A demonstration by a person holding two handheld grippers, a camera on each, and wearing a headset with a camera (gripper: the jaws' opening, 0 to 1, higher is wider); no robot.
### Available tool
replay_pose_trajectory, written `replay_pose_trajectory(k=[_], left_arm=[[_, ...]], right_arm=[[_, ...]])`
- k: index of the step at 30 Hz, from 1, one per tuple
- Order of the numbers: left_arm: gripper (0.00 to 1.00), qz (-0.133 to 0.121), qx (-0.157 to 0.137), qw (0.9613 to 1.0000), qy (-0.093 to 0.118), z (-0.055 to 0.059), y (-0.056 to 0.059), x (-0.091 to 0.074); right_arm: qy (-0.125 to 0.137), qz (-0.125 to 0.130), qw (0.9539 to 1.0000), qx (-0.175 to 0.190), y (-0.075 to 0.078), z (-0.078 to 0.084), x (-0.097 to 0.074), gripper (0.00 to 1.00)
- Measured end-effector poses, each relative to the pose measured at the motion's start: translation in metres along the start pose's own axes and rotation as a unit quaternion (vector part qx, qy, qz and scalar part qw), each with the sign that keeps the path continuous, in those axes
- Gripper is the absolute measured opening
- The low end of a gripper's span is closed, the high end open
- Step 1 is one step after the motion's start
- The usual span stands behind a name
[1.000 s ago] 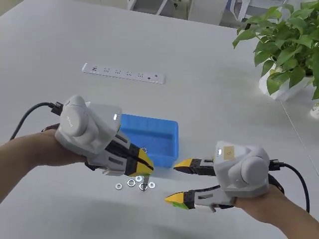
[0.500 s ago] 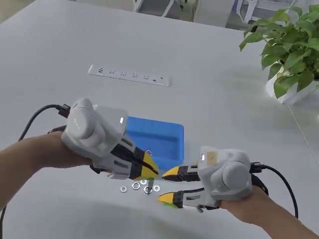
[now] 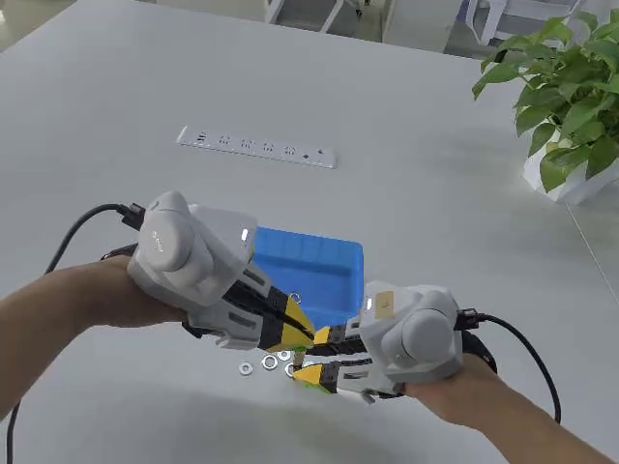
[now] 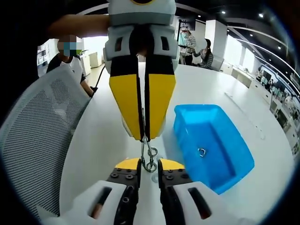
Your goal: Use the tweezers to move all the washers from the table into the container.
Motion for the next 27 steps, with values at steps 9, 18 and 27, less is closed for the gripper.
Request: replay_pose_trajectory(k=[9, 18, 27], left_arm=[[0.04, -0.002, -0.006, 1.0000, 0.001, 0.0019, -0.0008, -0.0011], [0.05, -0.003, -0.011, 0.9999, 0.001, 0.0019, 0.0002, -0.0017], [0.05, -0.004, -0.005, 0.9999, -0.008, -0.0002, -0.0002, -0.0006]], right_arm=[[-0.020, -0.009, 0.9997, -0.008, -0.0034, 0.0012, 0.0054, 0.10], [-0.023, -0.001, 0.9996, -0.014, -0.0040, 0.0016, 0.0058, 0.07], [-0.018, -0.001, 0.9998, -0.006, -0.0032, 0.0021, 0.0051, 0.05]])
Point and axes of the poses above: the centre of the closed fingertips' face, and the gripper's own axes: x roughly forward along the fingers, y roughly to its right, z roughly out of its underside, the point moved 5 cm from there along -x, roughly backward along the fingers, and after that the axes turned 14 degrees about -y, right-handed, at the moved point
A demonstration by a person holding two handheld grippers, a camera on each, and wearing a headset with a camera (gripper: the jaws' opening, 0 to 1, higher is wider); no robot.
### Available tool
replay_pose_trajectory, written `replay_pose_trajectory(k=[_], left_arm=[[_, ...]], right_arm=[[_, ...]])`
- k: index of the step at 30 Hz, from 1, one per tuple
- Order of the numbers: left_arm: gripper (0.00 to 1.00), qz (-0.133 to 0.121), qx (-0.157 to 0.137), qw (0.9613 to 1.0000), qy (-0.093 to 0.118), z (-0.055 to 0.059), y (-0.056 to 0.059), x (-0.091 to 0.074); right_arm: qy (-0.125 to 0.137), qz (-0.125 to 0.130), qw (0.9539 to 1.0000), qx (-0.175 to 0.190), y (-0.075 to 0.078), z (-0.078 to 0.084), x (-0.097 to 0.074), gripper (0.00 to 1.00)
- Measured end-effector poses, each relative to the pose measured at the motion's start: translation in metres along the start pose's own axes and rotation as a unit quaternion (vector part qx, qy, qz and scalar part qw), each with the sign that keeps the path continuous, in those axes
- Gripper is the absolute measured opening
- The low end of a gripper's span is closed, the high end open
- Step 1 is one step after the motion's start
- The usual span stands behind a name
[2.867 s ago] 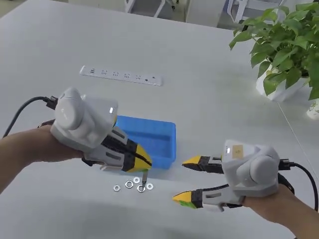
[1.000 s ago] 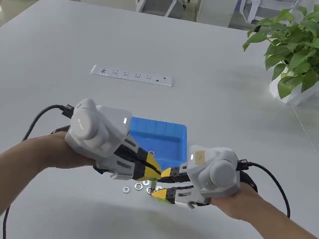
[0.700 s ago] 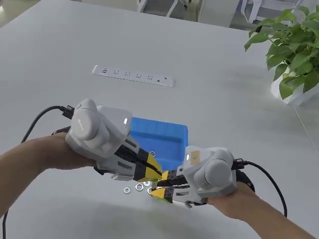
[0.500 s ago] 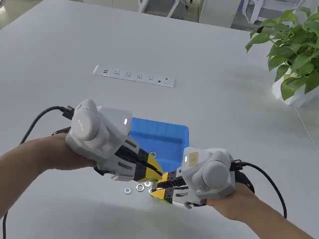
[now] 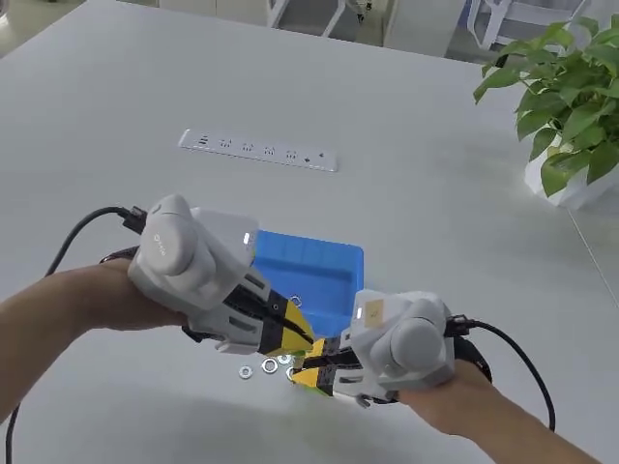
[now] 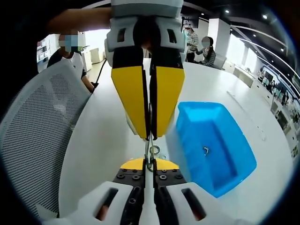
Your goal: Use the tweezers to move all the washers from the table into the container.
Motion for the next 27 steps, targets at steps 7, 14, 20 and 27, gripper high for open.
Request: replay_pose_trajectory(k=[7, 14, 20, 27], left_arm=[[0.08, -0.003, 0.000, 0.9998, -0.018, 0.004, 0.000, 0.000], [0.11, 0.000, -0.007, 0.9998, -0.018, 0.006, 0.001, -0.002], [0.19, 0.000, -0.014, 0.9997, -0.021, 0.011, 0.001, -0.005], [0.30, -0.005, -0.032, 0.9993, -0.017, 0.019, 0.002, -0.011]], right_arm=[[0.003, -0.001, 1.0000, 0.006, 0.001, 0.000, 0.001, 0.04], [0.005, 0.000, 1.0000, 0.007, 0.001, 0.001, 0.000, 0.05], [0.004, 0.000, 1.0000, 0.006, 0.001, 0.000, 0.000, 0.05], [0.005, 0.000, 0.9999, 0.011, 0.002, 0.000, 0.000, 0.05]])
Point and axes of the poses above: the centre of the closed fingertips' face, and the gripper's own axes: x roughly forward along the fingers, y roughly to its right, z roughly out of its underside, the point moved 5 cm from there along -x, roughly backward along the fingers, and after that the axes turned 14 degrees about -y, right-handed, at the moved point
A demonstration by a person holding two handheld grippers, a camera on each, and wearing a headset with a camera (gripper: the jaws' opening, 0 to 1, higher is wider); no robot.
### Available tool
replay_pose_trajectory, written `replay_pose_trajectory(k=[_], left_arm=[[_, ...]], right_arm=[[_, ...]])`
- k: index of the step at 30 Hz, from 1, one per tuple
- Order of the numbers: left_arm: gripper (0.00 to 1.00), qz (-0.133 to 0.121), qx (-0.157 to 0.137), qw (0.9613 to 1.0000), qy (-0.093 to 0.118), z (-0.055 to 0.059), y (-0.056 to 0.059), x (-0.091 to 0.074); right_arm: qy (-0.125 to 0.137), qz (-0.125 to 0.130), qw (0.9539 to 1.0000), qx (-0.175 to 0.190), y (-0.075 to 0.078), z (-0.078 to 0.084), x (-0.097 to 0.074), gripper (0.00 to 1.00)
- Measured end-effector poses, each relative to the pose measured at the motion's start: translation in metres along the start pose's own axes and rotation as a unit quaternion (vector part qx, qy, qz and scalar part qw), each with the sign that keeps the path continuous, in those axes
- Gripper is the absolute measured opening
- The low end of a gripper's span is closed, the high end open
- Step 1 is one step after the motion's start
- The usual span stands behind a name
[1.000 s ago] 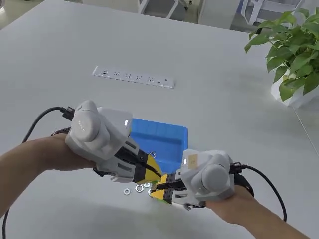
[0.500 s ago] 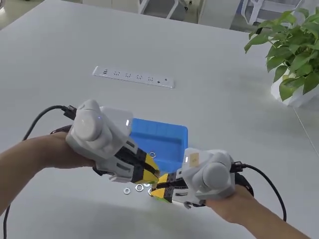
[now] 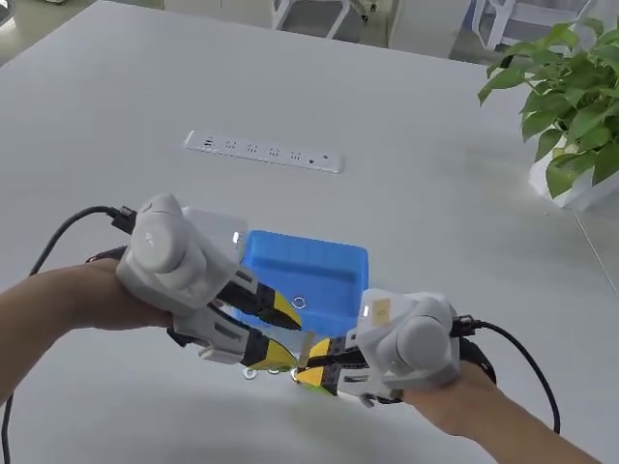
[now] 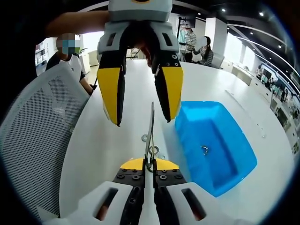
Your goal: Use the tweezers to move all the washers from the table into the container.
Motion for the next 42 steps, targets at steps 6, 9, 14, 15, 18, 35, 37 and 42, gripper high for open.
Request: replay_pose_trajectory(k=[6, 9, 14, 15, 18, 35, 37, 42], left_arm=[[0.42, -0.007, -0.022, 0.9997, 0.007, 0.005, 0.000, -0.005], [0.50, -0.014, -0.032, 0.9993, 0.016, 0.008, 0.000, -0.007], [0.59, -0.021, -0.049, 0.9982, 0.027, 0.011, 0.000, -0.010], [0.61, -0.023, -0.050, 0.9980, 0.029, 0.011, 0.000, -0.011], [0.67, -0.028, -0.059, 0.9973, 0.034, 0.012, 0.001, -0.013], [0.87, -0.061, -0.085, 0.9937, 0.041, 0.025, -0.002, -0.027], [0.89, -0.065, -0.087, 0.9932, 0.042, 0.025, -0.002, -0.028], [0.93, -0.070, -0.095, 0.9921, 0.043, 0.026, -0.003, -0.031]], right_arm=[[0.001, 0.001, 1.0000, 0.001, 0.000, 0.000, 0.000, 0.05], [0.000, 0.003, 1.0000, 0.001, 0.000, 0.001, -0.002, 0.05], [-0.001, 0.002, 1.0000, 0.005, -0.001, 0.001, -0.008, 0.05], [-0.003, 0.003, 1.0000, 0.003, -0.002, 0.001, -0.009, 0.05], [0.000, -0.001, 1.0000, 0.004, -0.002, 0.000, -0.014, 0.06], [0.010, 0.007, 0.9999, -0.005, 0.005, -0.016, -0.044, 0.06], [0.014, 0.008, 0.9999, -0.006, 0.007, -0.020, -0.050, 0.06], [0.019, 0.013, 0.9996, -0.014, 0.013, -0.030, -0.061, 0.06]])
Point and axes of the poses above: the centre of the closed fingertips' face, and the gripper's own axes: x roughly forward along the fingers, y roughly to its right, z roughly out of its underside, the point moved 5 cm from there along -x, roughly backward along the fingers, and after that the axes turned 14 degrees about -y, right-handed, at the moved point
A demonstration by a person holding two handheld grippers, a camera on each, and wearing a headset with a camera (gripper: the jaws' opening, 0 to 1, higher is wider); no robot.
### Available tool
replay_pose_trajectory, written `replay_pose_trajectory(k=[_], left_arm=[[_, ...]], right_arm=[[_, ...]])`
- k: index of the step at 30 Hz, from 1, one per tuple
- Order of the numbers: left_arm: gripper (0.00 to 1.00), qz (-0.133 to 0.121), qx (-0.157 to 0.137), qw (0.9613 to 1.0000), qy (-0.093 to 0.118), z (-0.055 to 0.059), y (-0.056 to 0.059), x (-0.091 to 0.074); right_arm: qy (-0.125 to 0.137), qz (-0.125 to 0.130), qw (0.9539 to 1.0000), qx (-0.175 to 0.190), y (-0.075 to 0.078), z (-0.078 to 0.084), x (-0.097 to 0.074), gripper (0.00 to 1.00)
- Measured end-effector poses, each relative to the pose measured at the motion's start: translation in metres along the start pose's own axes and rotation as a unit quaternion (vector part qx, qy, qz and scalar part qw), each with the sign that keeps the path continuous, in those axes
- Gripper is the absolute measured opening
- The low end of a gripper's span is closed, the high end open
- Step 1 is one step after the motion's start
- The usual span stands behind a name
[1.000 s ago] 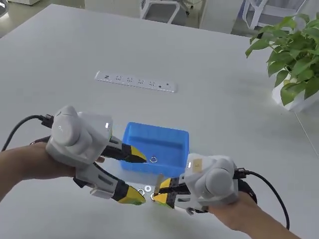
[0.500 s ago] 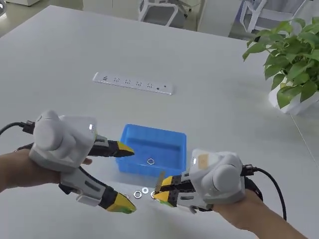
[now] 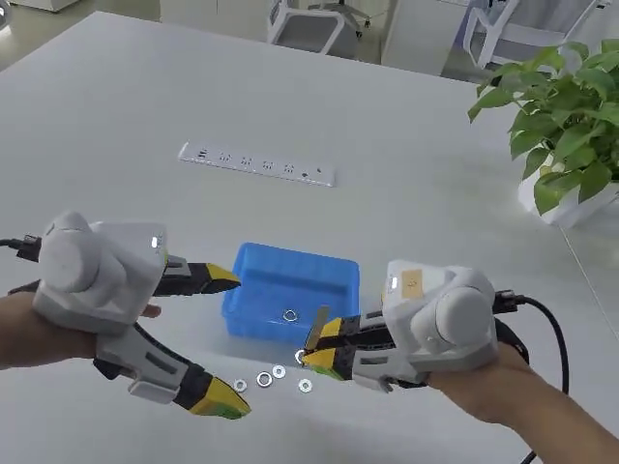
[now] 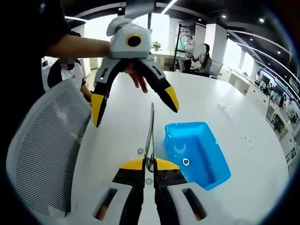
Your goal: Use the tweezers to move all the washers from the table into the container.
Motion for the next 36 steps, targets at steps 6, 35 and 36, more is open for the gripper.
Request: replay_pose_trajectory(k=[6, 35, 36], left_arm=[[0.98, -0.006, -0.005, 1.0000, 0.004, -0.002, -0.002, -0.003], [0.99, -0.030, -0.022, 0.9992, 0.016, -0.010, -0.023, -0.007], [0.99, -0.030, -0.022, 0.9992, 0.016, -0.011, -0.024, -0.007]], right_arm=[[0.009, 0.010, 0.9999, -0.007, 0.010, -0.012, -0.009, 0.06], [0.009, 0.046, 0.9988, -0.017, 0.068, -0.008, 0.003, 0.07], [0.008, 0.047, 0.9987, -0.016, 0.069, -0.007, 0.005, 0.07]])
Point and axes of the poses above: the centre of the closed fingertips' face, and the gripper's own axes: x roughly forward along the fingers, y roughly to its right, z roughly out of its underside, the point moved 5 cm from there along -x, roughly backward along the fingers, and after that the axes turned 14 degrees about -y, right-handed, at the moved point
